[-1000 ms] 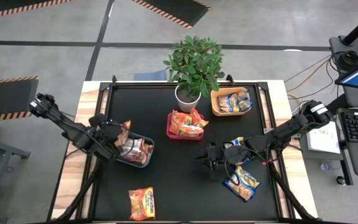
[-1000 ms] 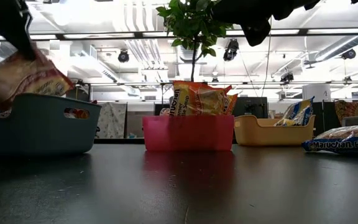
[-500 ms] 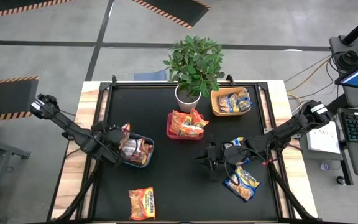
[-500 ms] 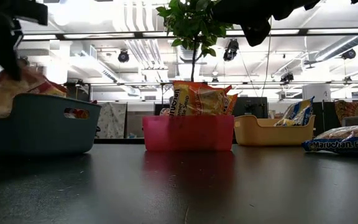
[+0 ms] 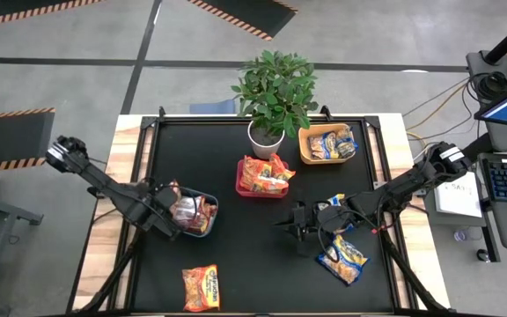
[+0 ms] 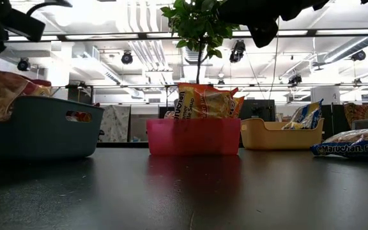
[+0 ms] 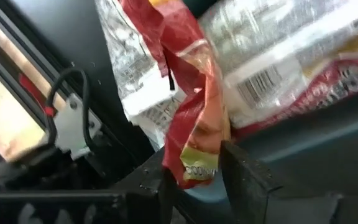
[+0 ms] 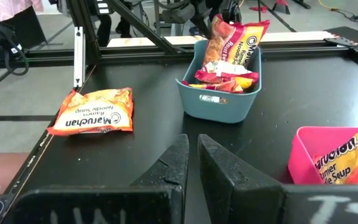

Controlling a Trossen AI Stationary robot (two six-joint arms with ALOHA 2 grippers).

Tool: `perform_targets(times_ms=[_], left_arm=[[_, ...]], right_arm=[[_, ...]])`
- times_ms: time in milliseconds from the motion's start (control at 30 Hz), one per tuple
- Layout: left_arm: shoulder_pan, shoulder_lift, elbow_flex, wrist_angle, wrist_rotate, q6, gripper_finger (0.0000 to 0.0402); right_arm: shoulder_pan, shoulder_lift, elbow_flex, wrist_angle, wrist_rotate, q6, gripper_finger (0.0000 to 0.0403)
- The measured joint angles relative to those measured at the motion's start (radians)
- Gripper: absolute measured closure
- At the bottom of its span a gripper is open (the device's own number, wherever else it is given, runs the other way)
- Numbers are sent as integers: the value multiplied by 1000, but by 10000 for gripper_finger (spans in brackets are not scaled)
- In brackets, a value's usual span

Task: Sort Maruchan noodles
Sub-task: Put the red noodle pack into the green bin

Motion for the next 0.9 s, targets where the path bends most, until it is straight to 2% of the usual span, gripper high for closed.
perform_targets(times_ms=[133, 233, 300, 400, 567, 667, 900], left_arm=[[-1, 0, 60, -5, 18, 30, 289], [-1, -7, 119, -10, -50, 83, 288], [-1, -11, 148, -10, -150, 118, 287], [-1, -16, 156, -14, -364, 119, 287], [0, -10, 91, -11, -600, -32, 287], [0, 9, 27, -12, -587, -117, 290], [-2, 70, -93, 0, -361, -255, 309]], right_arm=[[0, 0, 0, 0, 0, 1, 377], [0, 0, 0, 0, 0, 1, 377], [0, 0, 0, 0, 0, 1, 377], [0, 0, 0, 1, 0, 1, 377], [0, 0, 0, 1, 0, 1, 377], [0, 0, 0, 0, 0, 1, 377], [0, 0, 0, 0, 0, -1, 377]])
